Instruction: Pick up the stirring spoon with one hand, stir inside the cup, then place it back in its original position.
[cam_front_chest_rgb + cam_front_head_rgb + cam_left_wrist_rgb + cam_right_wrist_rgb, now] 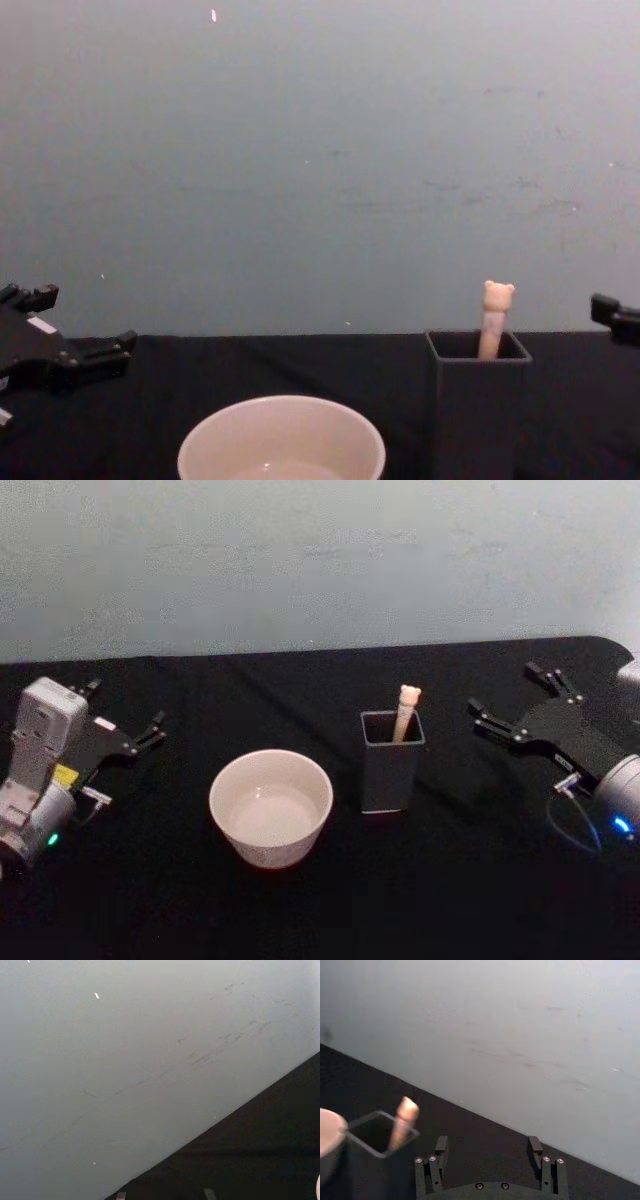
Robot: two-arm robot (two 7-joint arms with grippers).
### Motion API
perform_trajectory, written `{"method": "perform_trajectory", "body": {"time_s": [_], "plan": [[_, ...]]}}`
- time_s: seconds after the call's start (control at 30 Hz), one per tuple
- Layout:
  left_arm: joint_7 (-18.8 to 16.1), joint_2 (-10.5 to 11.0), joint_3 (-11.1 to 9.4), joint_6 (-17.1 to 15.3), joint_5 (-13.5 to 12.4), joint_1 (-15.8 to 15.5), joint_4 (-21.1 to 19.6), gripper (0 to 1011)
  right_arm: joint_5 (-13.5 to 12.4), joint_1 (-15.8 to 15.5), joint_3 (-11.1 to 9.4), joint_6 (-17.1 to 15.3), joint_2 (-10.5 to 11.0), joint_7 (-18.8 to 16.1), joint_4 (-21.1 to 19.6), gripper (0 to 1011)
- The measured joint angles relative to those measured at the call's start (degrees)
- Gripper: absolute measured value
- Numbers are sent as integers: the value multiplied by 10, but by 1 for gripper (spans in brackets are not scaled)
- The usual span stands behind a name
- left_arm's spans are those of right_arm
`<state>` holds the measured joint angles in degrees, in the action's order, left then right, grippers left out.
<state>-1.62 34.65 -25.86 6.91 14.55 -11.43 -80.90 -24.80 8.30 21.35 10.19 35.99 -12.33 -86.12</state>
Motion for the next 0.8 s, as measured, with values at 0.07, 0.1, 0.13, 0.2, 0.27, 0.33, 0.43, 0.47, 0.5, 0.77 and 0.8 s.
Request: {"method": "perform_trajectory", "body": {"time_s": [0.07,0.1,0.13,0.2,0.27,0.33,0.43,0.47,0.5,0.77,0.8], "plan": [[0,0,0,0,0,0,0,1001,-32,-1,-6,2,2,-41,-4,1000],[0,0,0,0,0,0,0,1001,-42,-1,-7,2,2,-55,-5,1000],[0,0,0,0,0,0,0,1001,-52,0,-8,2,2,-69,-5,1000],[0,0,0,0,0,0,0,1001,-67,2,-9,1,2,-93,-4,1000],[0,0,0,0,0,0,0,1001,-88,9,-8,-6,-1,-132,2,1000],[0,0,0,0,0,0,0,1001,-94,14,-6,-10,-3,-148,7,1000],[0,0,0,0,0,0,0,1001,-102,27,0,-17,-11,-175,22,1000],[0,0,0,0,0,0,0,1002,-102,30,1,-19,-14,-181,26,1000],[0,0,0,0,0,0,0,1001,-103,37,4,-23,-19,-192,35,1000],[0,0,0,0,0,0,0,1001,-103,74,18,-32,-43,-243,77,1000],[0,0,0,0,0,0,0,1001,-103,81,21,-33,-47,-252,86,1000]]}}
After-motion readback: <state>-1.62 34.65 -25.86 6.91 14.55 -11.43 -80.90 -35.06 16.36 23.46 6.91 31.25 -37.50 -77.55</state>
